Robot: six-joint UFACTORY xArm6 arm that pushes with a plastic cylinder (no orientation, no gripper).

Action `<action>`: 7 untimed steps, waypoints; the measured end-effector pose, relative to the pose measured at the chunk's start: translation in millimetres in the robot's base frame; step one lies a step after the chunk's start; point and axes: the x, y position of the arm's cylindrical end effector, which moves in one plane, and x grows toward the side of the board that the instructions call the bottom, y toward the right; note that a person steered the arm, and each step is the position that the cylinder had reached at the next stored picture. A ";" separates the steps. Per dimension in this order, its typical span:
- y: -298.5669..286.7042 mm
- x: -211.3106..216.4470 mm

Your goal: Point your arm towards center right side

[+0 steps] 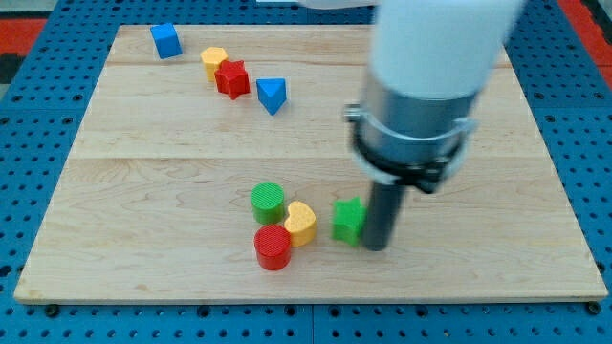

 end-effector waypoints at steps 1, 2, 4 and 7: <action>0.3 -1.9; 60.7 -3.0; 72.0 -3.1; 76.5 -81.1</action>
